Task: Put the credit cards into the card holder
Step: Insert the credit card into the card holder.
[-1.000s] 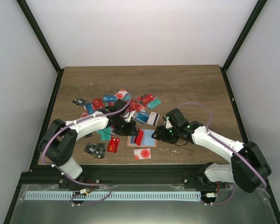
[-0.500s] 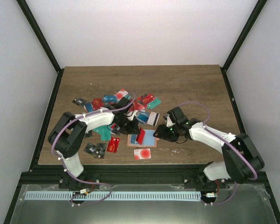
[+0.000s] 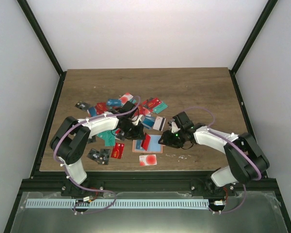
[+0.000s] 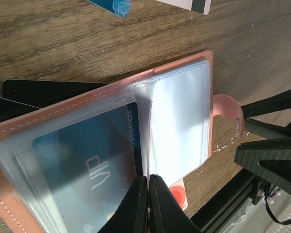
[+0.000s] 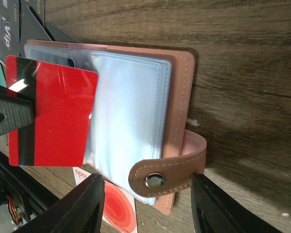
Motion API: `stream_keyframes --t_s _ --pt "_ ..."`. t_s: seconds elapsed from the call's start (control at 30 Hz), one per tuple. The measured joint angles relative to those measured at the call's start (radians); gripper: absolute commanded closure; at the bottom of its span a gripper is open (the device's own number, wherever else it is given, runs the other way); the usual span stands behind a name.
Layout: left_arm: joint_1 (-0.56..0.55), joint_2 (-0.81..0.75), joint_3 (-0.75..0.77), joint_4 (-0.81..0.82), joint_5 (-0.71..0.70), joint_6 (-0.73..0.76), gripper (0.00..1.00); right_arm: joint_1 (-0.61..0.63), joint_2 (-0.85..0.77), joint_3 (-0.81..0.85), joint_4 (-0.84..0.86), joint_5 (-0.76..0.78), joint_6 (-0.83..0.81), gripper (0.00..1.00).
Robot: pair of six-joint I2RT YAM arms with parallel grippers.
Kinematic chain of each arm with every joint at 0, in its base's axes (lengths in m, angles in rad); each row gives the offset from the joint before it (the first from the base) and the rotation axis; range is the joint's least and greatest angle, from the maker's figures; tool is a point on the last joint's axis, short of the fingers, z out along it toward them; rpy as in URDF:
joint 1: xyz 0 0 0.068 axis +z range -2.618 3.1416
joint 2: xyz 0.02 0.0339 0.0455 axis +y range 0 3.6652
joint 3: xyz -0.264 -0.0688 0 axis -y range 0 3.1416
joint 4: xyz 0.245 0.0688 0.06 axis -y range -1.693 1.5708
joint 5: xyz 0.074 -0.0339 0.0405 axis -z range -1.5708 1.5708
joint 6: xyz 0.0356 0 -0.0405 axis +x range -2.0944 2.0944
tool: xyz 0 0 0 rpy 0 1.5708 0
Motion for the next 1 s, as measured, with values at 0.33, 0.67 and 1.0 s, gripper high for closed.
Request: stream_keyframes --t_s 0.33,0.67,1.0 --pt "0.0 -0.027 -0.012 0.002 -0.017 -0.032 0.96 -0.002 0.056 0.0 0.026 -0.021 -0.008 0.51" --pt "0.0 -0.036 -0.033 0.021 -0.002 -0.049 0.96 -0.002 0.063 0.0 0.035 -0.029 -0.012 0.44" --pt "0.0 -0.01 -0.042 0.071 0.031 -0.049 0.96 -0.003 0.04 -0.032 0.062 -0.039 -0.011 0.39"
